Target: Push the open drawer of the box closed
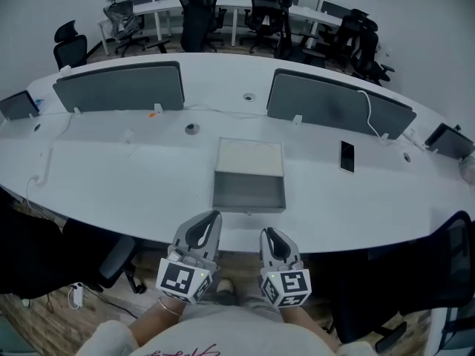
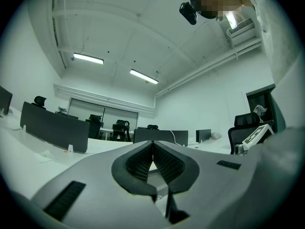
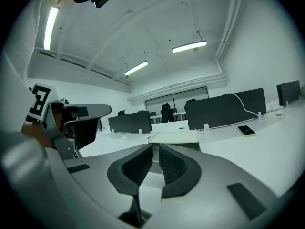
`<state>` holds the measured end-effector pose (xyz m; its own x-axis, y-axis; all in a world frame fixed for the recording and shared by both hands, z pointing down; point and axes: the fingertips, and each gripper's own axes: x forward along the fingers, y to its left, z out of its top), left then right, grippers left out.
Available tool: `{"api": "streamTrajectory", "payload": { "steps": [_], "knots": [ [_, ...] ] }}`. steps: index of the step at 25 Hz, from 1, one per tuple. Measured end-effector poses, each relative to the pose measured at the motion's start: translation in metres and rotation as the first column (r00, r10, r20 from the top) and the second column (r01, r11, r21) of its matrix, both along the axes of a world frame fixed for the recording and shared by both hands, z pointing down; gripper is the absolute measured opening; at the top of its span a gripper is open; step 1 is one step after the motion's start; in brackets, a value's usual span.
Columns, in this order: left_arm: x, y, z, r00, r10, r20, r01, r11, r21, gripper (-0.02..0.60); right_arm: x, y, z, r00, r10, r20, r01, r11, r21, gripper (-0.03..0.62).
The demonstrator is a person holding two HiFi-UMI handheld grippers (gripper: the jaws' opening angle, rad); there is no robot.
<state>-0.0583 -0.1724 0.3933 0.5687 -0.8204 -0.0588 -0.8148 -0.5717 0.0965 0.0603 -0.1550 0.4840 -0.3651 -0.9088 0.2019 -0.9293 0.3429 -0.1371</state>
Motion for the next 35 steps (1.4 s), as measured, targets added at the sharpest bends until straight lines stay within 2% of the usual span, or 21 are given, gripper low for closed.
{"api": "streamTrajectory", "payload": {
  "steps": [4,5,6,9,15,21,35],
  "knots": [
    [-0.002,-0.009,0.001,1.000,0.003,0.002,-0.003,1.000,-0.008,0.009,-0.008,-0.012,0.022,1.000,0.002,0.007,-0.002,0.997,-0.075,0.028],
    [-0.002,-0.010,0.001,1.000,0.005,0.002,-0.005,1.000,-0.009,0.009,-0.008,-0.015,0.028,1.000,0.013,0.013,-0.012,0.995,-0.097,0.039],
    [-0.001,-0.012,0.001,1.000,0.005,0.002,-0.005,1.000,-0.010,0.009,-0.009,-0.019,0.034,0.999,0.027,0.017,-0.025,0.993,-0.116,0.088],
    [-0.001,-0.016,0.002,1.000,0.000,0.005,0.000,1.000,-0.013,0.009,-0.013,-0.031,0.055,0.998,0.055,0.007,-0.053,0.985,-0.165,0.104],
    [0.000,-0.013,0.001,1.000,-0.013,0.004,0.014,1.000,-0.024,0.009,-0.021,-0.050,0.093,0.992,0.114,0.052,-0.091,0.940,-0.330,0.110],
    [-0.002,-0.009,0.004,0.999,-0.034,0.008,0.034,0.999,-0.038,0.009,-0.020,-0.068,0.110,0.988,0.153,0.025,-0.131,0.908,-0.399,0.118],
    [-0.016,-0.015,-0.002,0.996,-0.093,-0.003,0.092,0.995,-0.029,0.009,-0.019,-0.087,0.139,0.985,0.170,-0.011,-0.153,0.855,-0.496,0.118]
  ]
}}
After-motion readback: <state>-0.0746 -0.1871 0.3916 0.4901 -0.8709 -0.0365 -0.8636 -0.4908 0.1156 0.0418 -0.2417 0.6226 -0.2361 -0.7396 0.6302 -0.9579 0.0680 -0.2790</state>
